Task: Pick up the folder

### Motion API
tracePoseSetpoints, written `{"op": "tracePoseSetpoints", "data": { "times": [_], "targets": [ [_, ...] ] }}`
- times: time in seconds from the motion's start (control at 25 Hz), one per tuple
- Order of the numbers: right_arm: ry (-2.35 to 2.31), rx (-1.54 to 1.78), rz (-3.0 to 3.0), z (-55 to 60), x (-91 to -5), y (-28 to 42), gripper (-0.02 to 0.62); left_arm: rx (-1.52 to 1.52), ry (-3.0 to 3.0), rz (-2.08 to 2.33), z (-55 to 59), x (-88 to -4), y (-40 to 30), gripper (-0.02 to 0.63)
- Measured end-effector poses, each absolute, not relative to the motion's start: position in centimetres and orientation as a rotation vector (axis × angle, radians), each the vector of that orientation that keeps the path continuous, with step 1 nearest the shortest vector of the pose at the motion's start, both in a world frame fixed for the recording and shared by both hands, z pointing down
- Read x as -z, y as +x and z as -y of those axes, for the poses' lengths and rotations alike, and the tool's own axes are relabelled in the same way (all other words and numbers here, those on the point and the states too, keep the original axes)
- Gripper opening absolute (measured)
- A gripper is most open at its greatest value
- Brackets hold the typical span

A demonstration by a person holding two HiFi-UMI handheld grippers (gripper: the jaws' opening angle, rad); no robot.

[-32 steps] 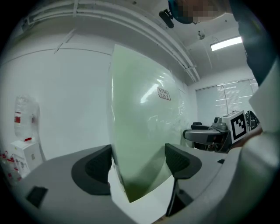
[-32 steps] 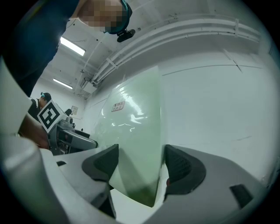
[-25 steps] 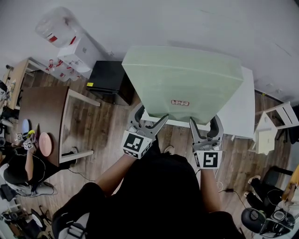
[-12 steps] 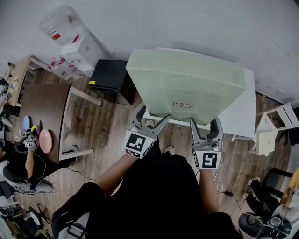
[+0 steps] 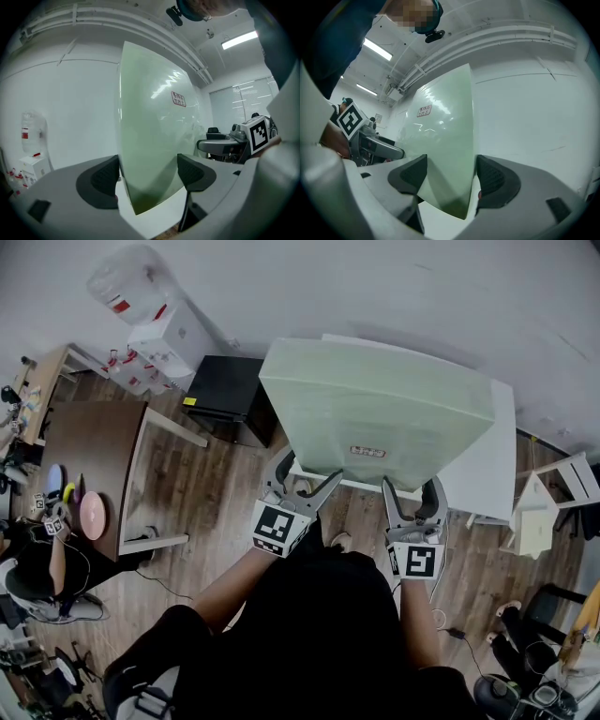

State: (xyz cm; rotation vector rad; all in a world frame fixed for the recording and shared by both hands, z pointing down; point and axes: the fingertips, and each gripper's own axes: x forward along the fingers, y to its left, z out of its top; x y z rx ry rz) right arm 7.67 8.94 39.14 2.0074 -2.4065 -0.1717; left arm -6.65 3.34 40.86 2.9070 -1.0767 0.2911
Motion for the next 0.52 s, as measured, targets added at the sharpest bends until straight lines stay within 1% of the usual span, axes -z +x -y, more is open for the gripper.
{"op": "tracePoseSetpoints", "data": {
  "times": [0.52],
  "targets": [
    [2.039,0.147,2.375,-9.5,-39.29,8.21,0.331,-0.303,2.917,1.045,-3.58,-40.69,-5.88,0.376]
  ]
}}
